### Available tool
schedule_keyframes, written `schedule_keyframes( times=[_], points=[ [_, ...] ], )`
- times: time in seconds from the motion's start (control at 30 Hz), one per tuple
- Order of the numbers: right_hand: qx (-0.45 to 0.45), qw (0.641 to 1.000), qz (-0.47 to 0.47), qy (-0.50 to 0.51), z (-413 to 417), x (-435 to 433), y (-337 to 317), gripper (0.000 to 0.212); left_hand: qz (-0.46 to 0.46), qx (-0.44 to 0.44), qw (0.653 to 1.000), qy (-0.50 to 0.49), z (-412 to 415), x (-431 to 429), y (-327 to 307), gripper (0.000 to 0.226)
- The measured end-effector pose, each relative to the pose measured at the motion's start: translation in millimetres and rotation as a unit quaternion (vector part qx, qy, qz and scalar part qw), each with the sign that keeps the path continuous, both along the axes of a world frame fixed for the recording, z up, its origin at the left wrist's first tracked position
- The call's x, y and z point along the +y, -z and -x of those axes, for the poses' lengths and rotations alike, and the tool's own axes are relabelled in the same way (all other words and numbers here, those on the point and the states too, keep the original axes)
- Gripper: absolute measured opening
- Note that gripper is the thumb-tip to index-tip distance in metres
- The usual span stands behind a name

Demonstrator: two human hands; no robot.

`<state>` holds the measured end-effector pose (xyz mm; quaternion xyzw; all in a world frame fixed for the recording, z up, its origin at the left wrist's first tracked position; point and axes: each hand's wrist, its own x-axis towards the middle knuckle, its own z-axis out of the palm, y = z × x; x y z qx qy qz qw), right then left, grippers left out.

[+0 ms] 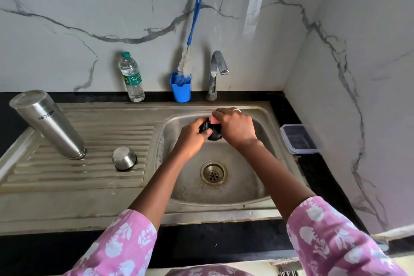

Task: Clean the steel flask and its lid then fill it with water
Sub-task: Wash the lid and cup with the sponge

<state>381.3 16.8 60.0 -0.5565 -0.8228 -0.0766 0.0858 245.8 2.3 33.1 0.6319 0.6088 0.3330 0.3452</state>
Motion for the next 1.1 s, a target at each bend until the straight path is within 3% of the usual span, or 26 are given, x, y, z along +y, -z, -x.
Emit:
schedule_keyframes(
  times=[0.17,0.23,0.37,0.47,0.7,0.83,0.93,1.1],
  points=[
    [-0.018,0.999,-0.015,-0.028,-5,-5,8,0.042,0.023,-0.085,0.993,-0.075,-6,6,8,0.029],
    [-0.031,0.998,-0.020,-0.042,-7,-10,12,0.050,0.048,-0.171,0.979,-0.100,-8,10,13,0.021],
    [-0.018,0.998,-0.011,-0.054,-7,-19,20,0.057,0.175,-0.389,0.894,-0.139,-16,11,7,0.033],
    [-0.027,0.998,-0.029,-0.044,-6,-19,17,0.055,0.232,-0.472,0.836,-0.154,-20,10,8,0.031],
    [-0.044,0.998,0.033,0.012,-9,3,6,0.040,0.233,-0.487,0.832,-0.129,-25,9,8,0.027],
    [-0.040,0.999,0.018,0.001,-11,5,11,0.037,0.244,-0.506,0.812,-0.156,-26,16,9,0.025],
    [-0.027,0.998,-0.050,-0.029,-14,-1,21,0.039,0.261,-0.536,0.783,-0.175,-27,23,8,0.023],
    [-0.022,0.987,-0.148,-0.051,-19,-6,38,0.049,0.299,-0.618,0.706,-0.172,-25,31,9,0.025]
  ],
)
